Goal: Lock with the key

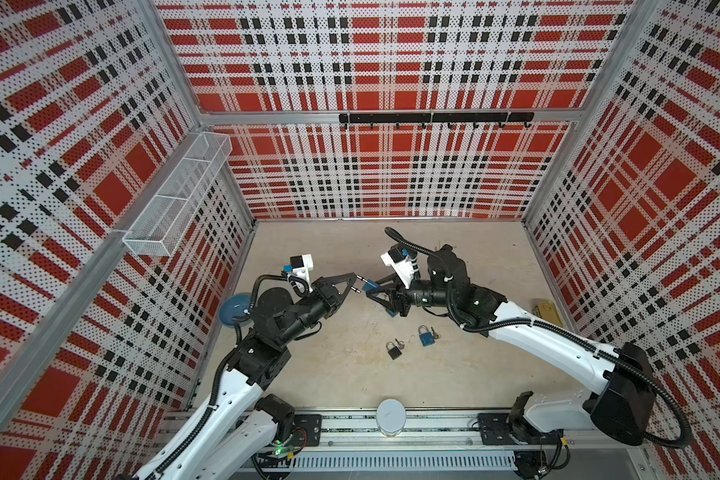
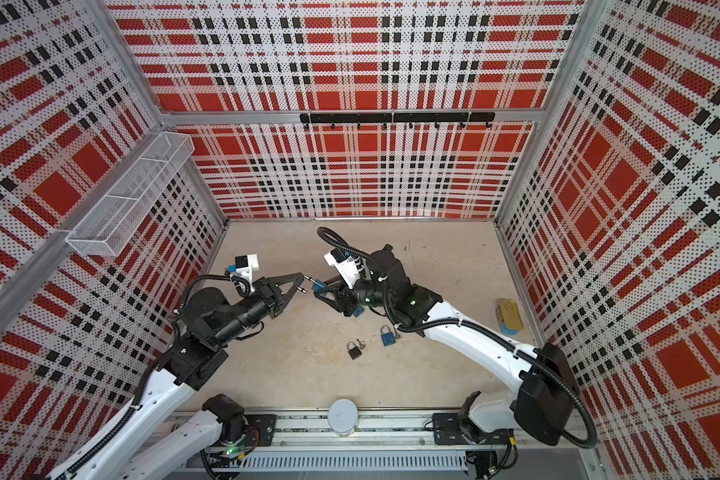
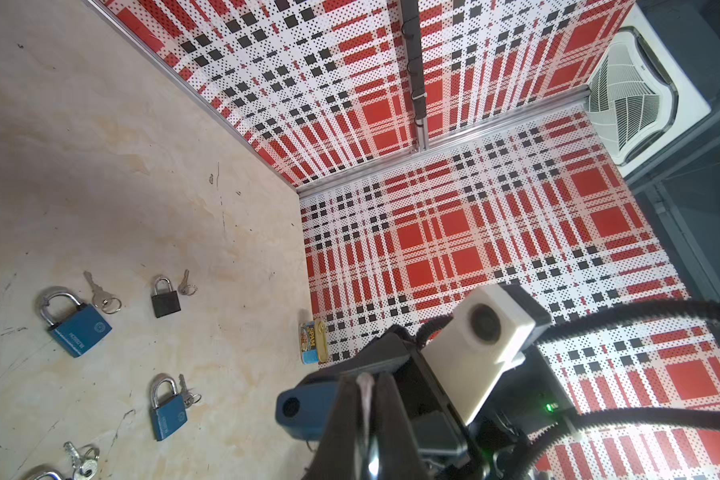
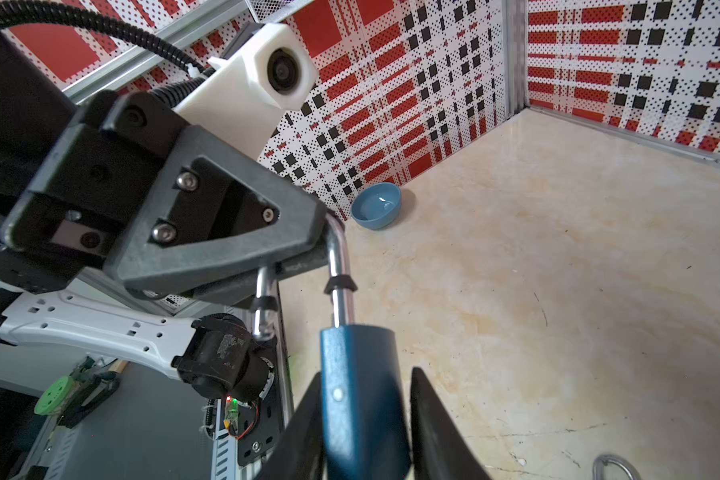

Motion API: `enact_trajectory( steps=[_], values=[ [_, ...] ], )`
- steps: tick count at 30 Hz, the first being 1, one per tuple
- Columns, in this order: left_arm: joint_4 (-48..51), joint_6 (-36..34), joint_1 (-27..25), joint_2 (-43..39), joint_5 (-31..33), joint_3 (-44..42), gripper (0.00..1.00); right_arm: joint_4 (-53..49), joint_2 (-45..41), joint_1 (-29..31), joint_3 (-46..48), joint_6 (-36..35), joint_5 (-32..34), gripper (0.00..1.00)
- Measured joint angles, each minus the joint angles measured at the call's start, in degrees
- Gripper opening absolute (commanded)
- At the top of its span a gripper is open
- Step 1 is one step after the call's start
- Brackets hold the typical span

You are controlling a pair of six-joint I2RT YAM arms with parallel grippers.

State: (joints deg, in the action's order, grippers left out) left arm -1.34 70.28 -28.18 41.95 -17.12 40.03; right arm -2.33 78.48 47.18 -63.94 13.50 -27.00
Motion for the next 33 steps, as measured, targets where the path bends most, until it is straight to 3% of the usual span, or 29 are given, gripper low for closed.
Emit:
enact_trajectory(
  steps=[4, 13, 23, 28, 32, 33],
  values=[
    [-0.81, 0.55, 0.0, -0.31, 0.46, -1.05, 0.0, 0.5, 0.0, -0.07, 0.0, -0.02, -0.11, 0.24],
    [-1.2, 1.51, -0.04, -0.52, 1.11, -1.53, 0.0, 1.16, 0.0, -0.09, 0.0, 0.26, -0.87, 0.32],
    [-1.84, 2.34, -0.04, -0.83, 1.16, -1.53, 0.0, 2.05, 0.46, -0.09, -0.02, 0.96, -1.75, 0.29],
    [-2.16, 2.89, -0.04, -0.83, 1.38, -1.75, 0.0, 2.54, 0.9, -0.09, -0.11, 1.07, -2.36, 0.19],
    [-2.27, 3.19, -0.07, -0.83, 1.62, -1.95, 0.0, 2.6, 1.01, -0.09, -0.13, 1.01, -3.08, 0.0],
    [-2.45, 3.19, -0.07, -0.83, 1.64, -2.03, 0.0, 2.64, 1.01, -0.09, -0.13, 1.03, -3.21, 0.0]
  ],
)
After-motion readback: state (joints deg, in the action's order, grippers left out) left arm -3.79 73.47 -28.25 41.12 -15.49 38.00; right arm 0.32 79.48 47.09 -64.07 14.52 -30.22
